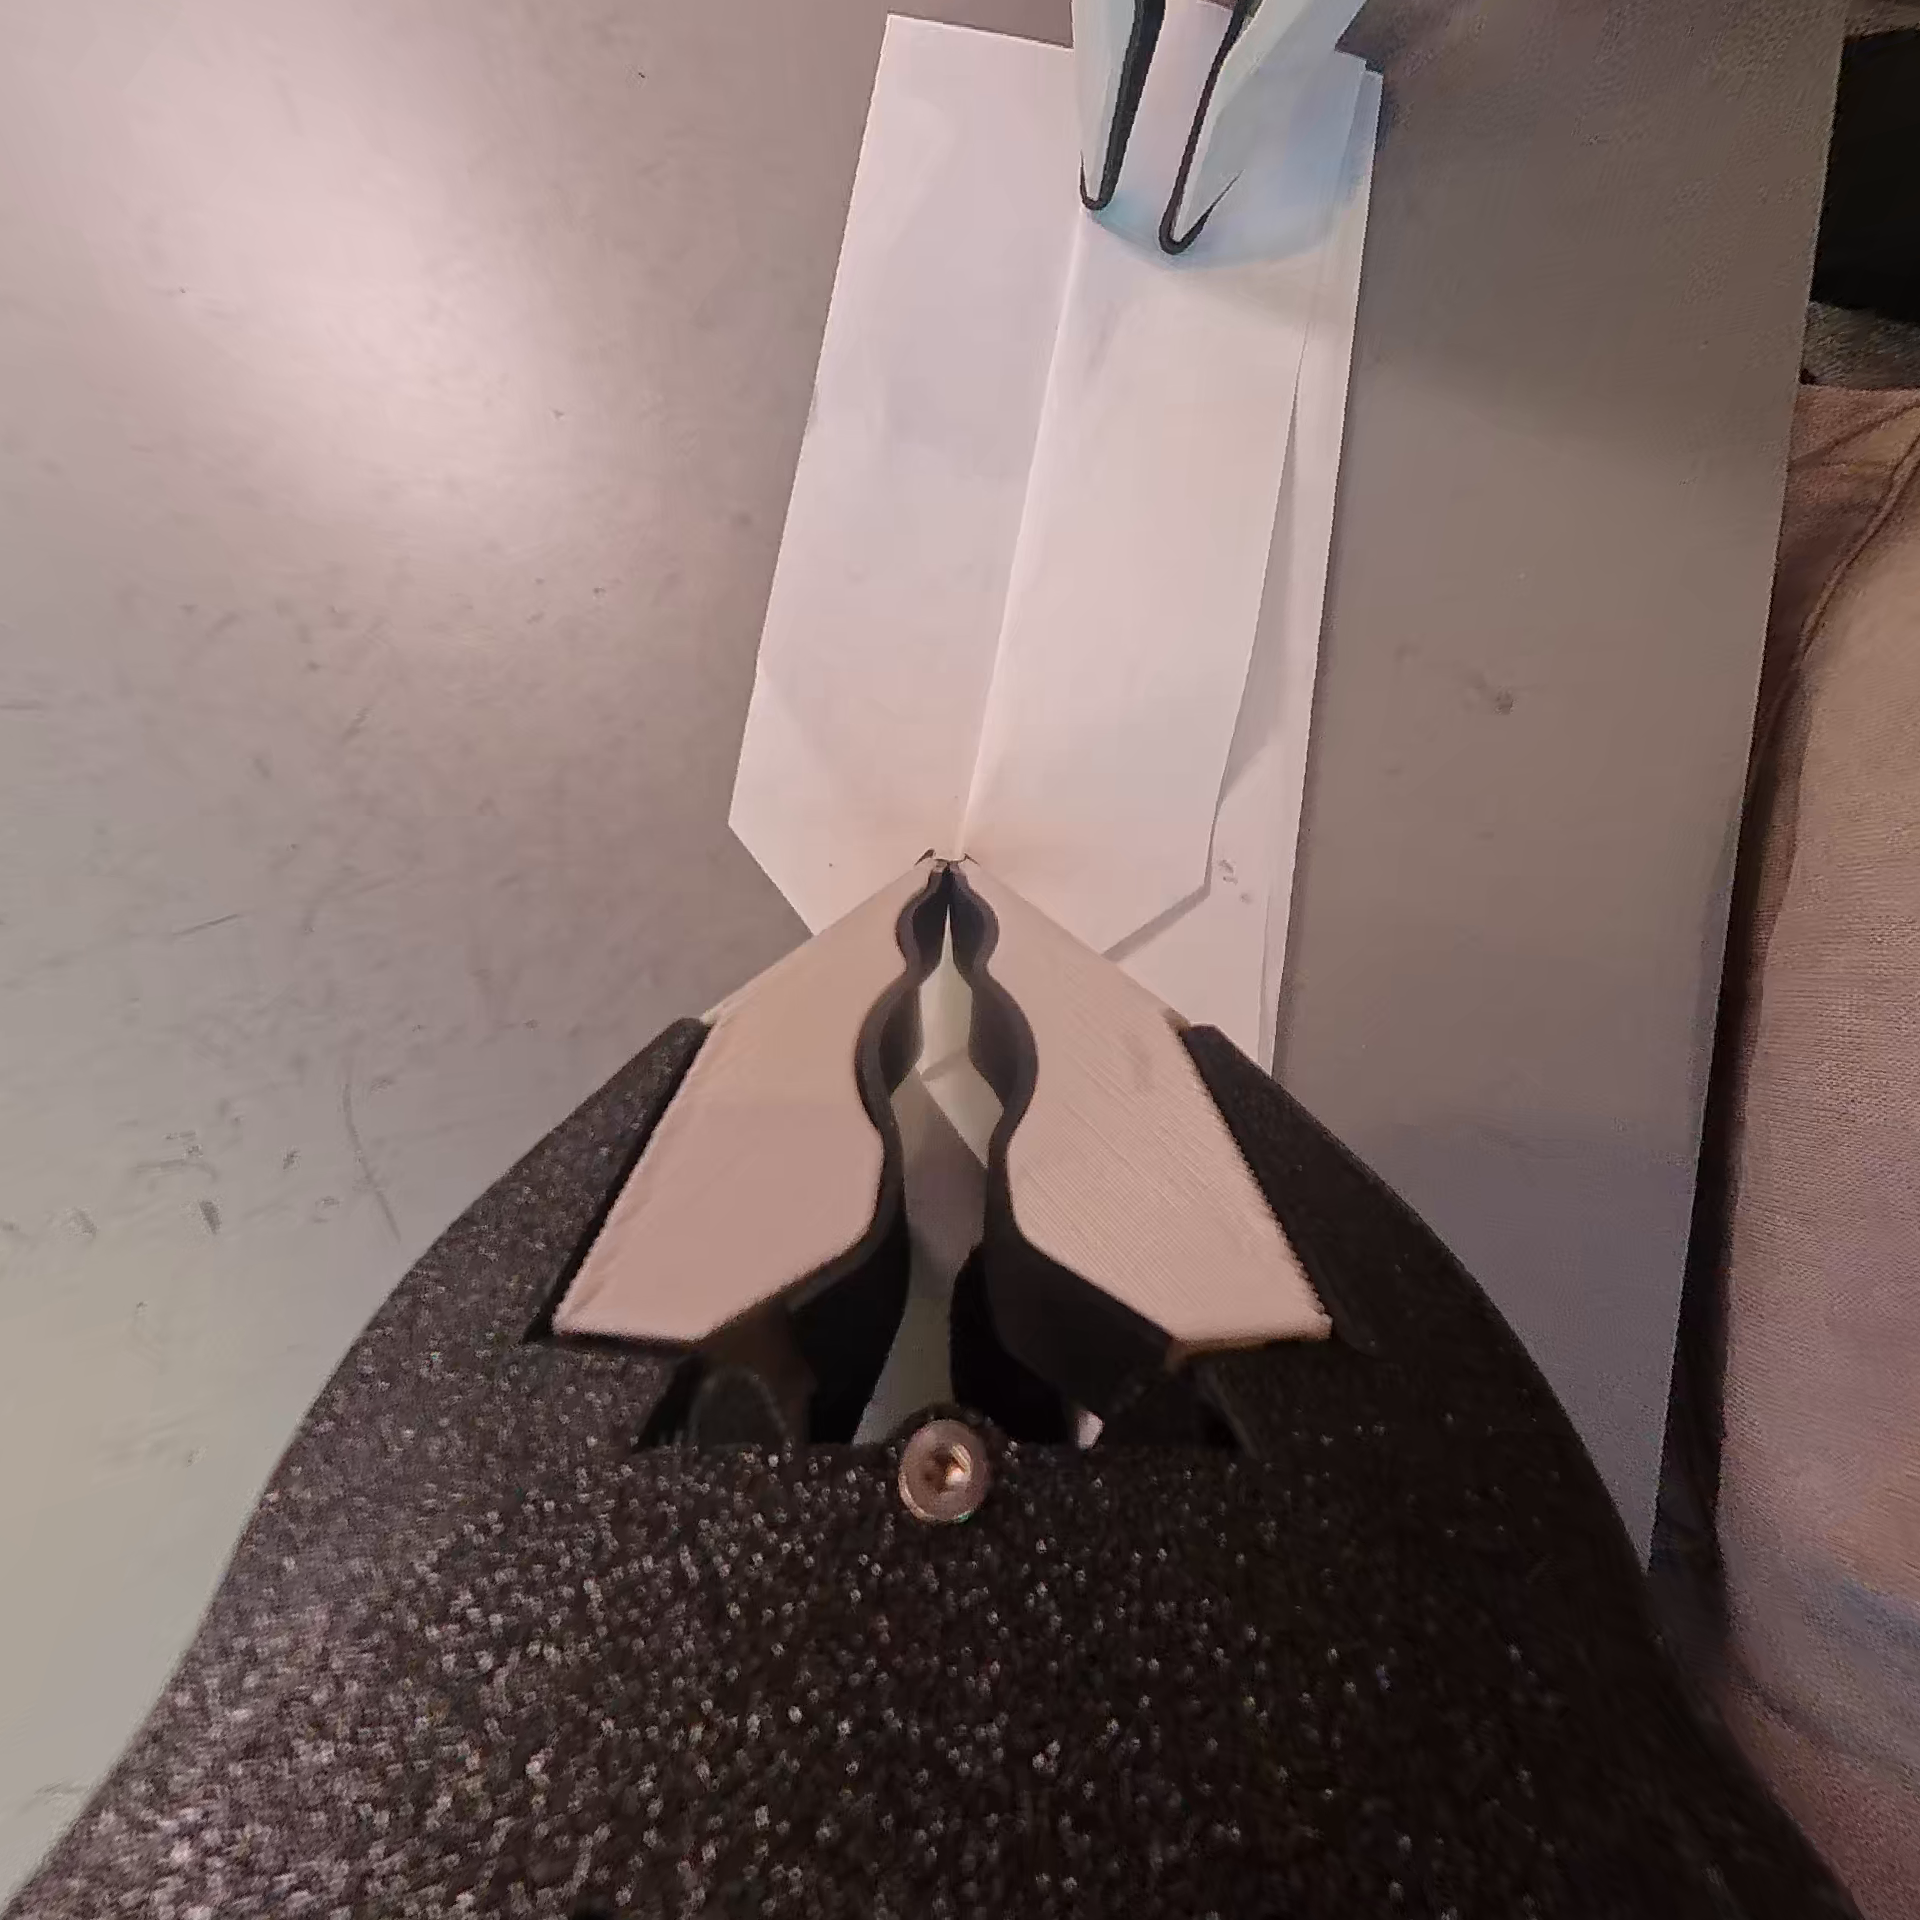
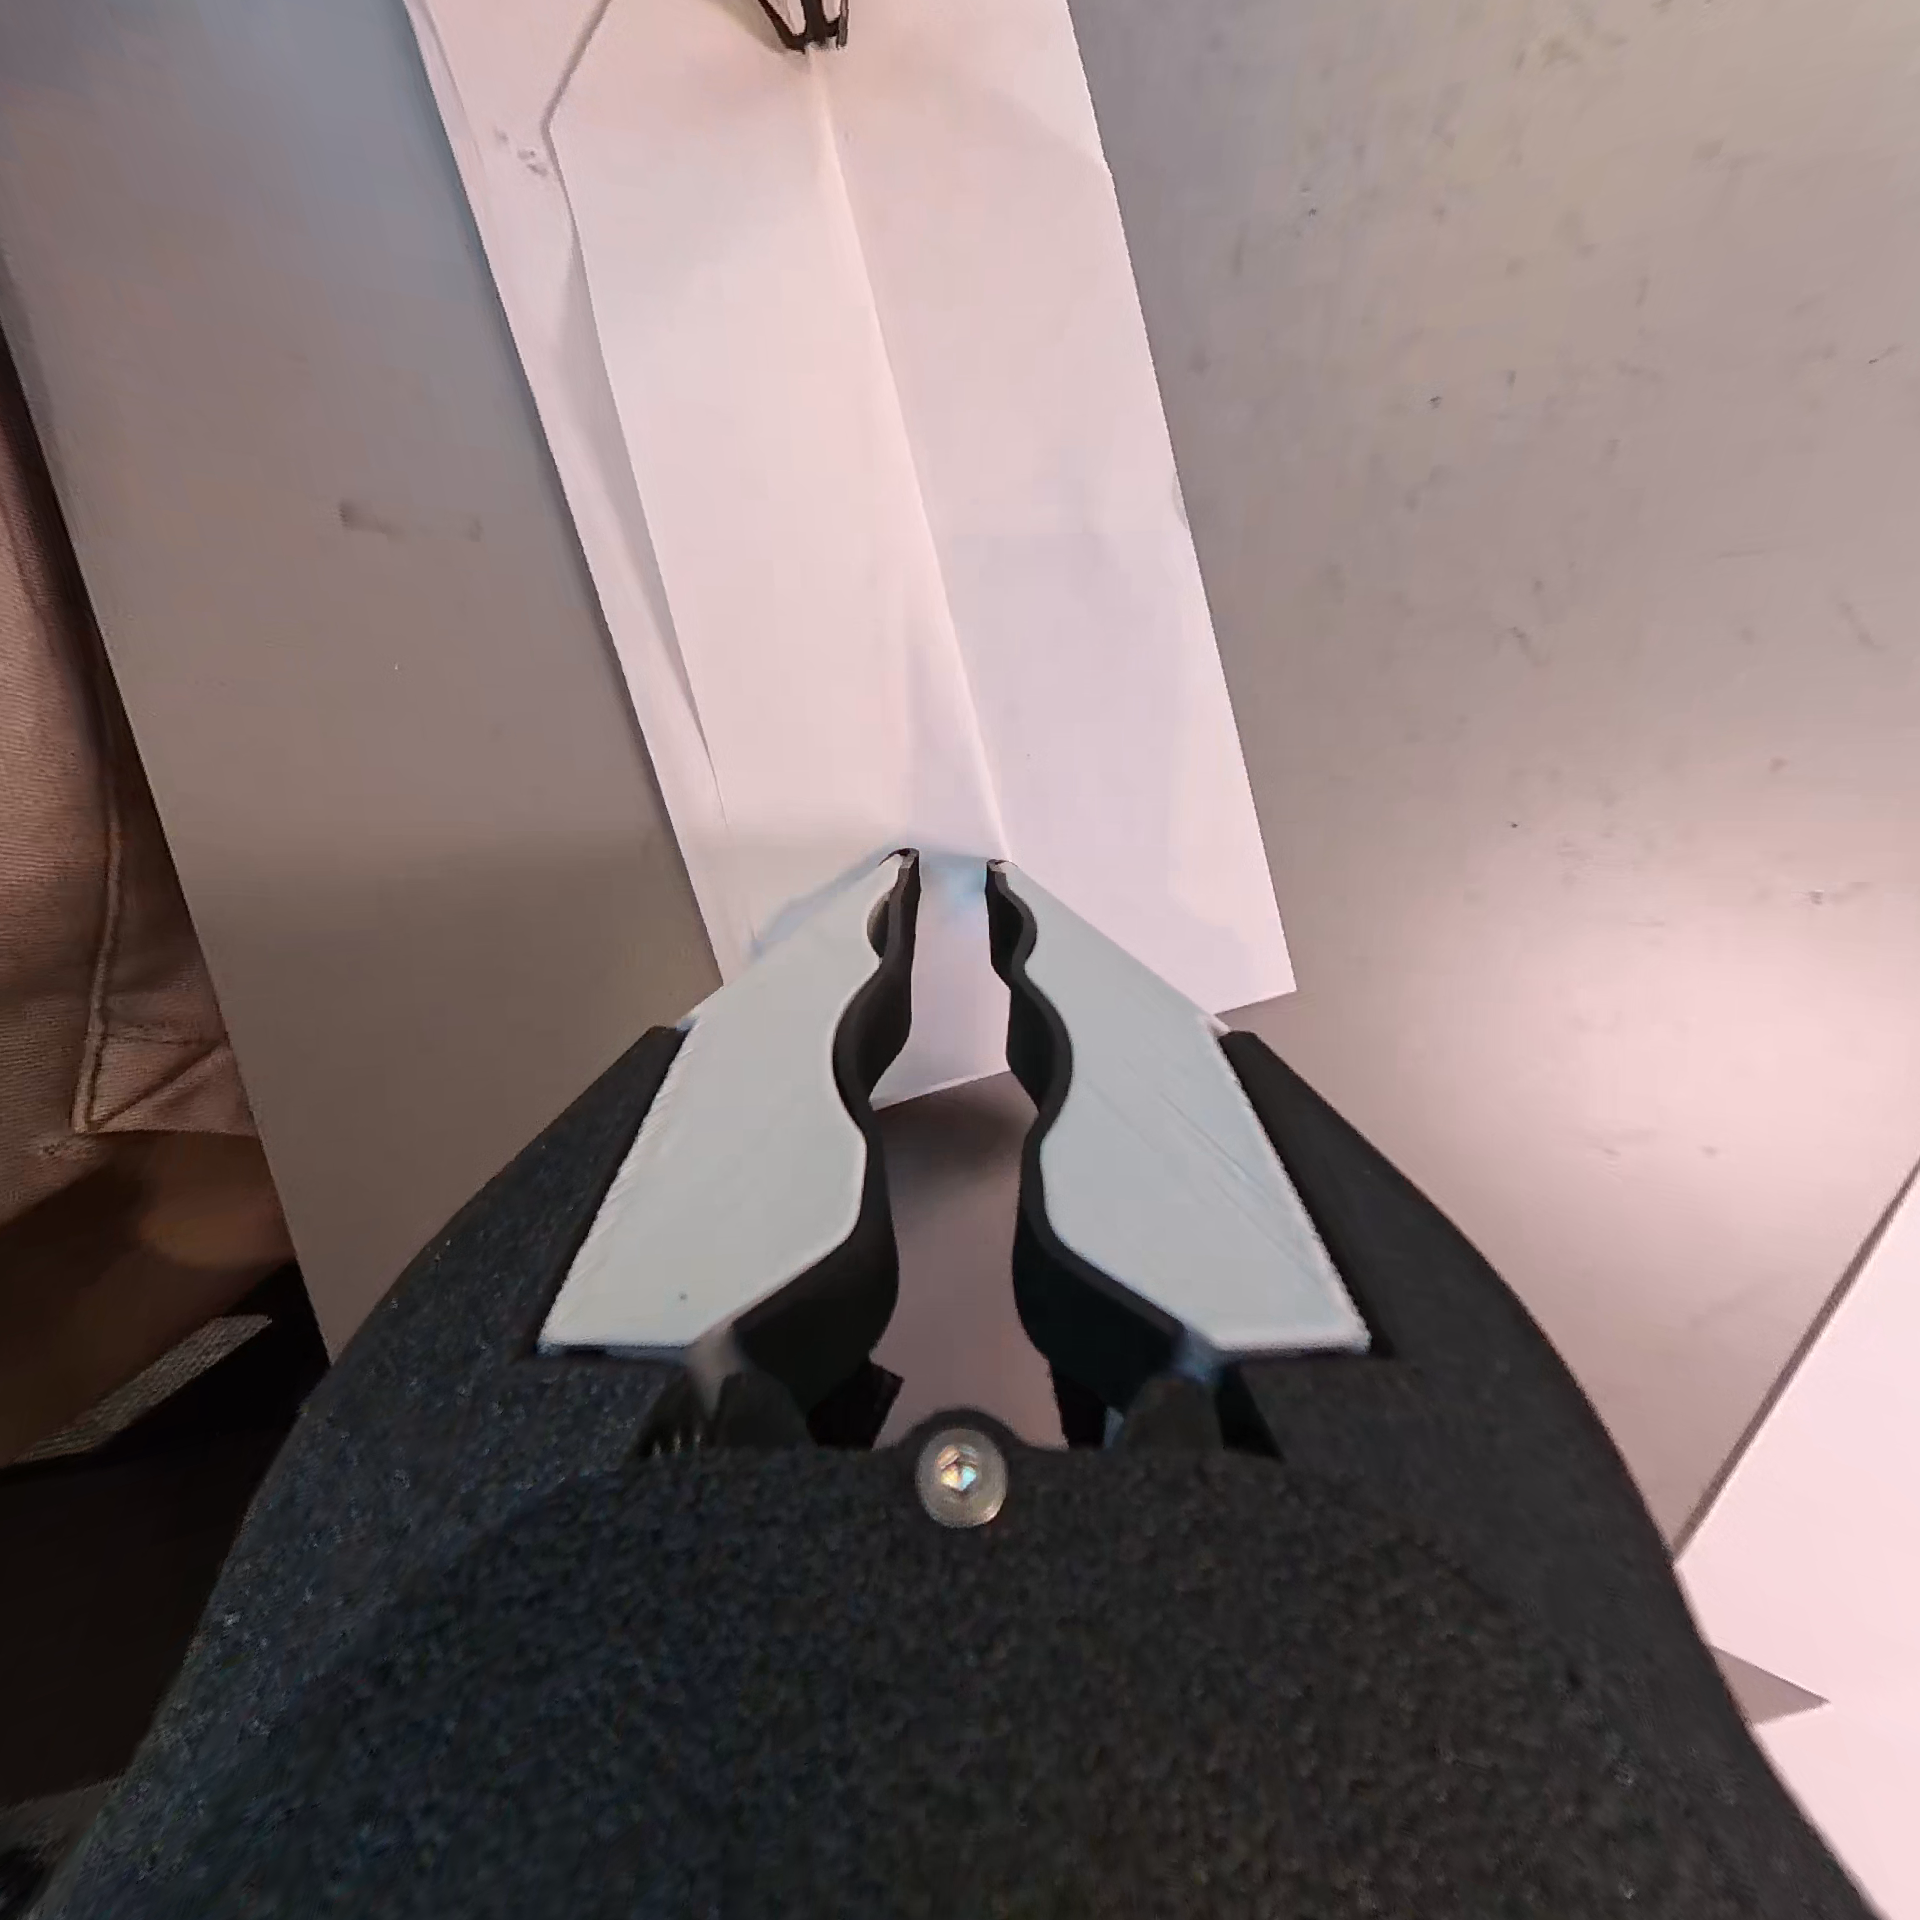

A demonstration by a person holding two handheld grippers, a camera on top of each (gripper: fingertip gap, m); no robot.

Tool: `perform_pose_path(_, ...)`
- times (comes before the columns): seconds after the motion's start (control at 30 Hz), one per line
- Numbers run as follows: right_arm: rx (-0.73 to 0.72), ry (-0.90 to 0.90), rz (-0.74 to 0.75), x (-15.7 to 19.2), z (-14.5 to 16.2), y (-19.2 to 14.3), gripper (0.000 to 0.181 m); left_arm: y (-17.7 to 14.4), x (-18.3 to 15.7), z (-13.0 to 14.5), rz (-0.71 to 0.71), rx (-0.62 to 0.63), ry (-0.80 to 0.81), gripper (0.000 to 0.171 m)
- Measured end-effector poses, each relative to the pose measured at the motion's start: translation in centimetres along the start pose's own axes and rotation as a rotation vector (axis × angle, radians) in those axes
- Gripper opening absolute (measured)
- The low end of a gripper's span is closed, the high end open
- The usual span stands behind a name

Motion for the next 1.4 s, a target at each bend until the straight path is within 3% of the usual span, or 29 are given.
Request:
perform_pose_path(0.13,-0.008,-0.017,0.014,0.0,-0.3,0.1,0.011,-1.2,0.8,-0.2,0.054,0.011,-0.066,0.0)
perform_pose_path(0.23,-0.013,-0.011,0.015,0.1,-0.4,0.2,0.01,-2.8,0.7,-3.0,0.128,-0.098,-0.12,0.0)
perform_pose_path(0.33,-0.02,-0.021,0.015,0.0,-0.6,0.3,0.009,-0.7,-1.0,-5.1,0.163,-0.098,-0.055,0.0)
perform_pose_path(0.47,-0.028,-0.019,0.018,0.1,-0.5,0.3,0.007,3.7,-1.9,-4.7,0.105,0.006,0.049,0.0)
perform_pose_path(0.6,-0.07,0.041,-0.026,0.1,-0.5,0.1,0.007,3.9,-2.0,-4.6,0.067,-0.015,0.085,0.0)
perform_pose_path(0.73,-0.169,0.101,-0.089,-0.7,-3.2,-1.0,0.004,3.9,-2.0,-4.6,0.067,-0.008,0.096,0.0)
perform_pose_path(1.0,-0.008,-0.008,-0.136,-0.7,-4.8,2.6,0.0,3.9,-1.9,-4.6,0.091,-0.024,0.075,0.0)
perform_pose_path(1.4,-0.001,0.003,-0.077,-0.8,-2.8,1.6,0.0,3.9,-1.9,-4.5,0.079,-0.031,0.057,0.0)
Point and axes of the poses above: each gripper's, where its closed fingertips meet, y out along the fingers, z out of its underside, x = y × z across the jaws, the point moved 3 cm from there along -y, back along the fingers, and after that the axes turned 4 degrees about -z, right-handed, at the moved point
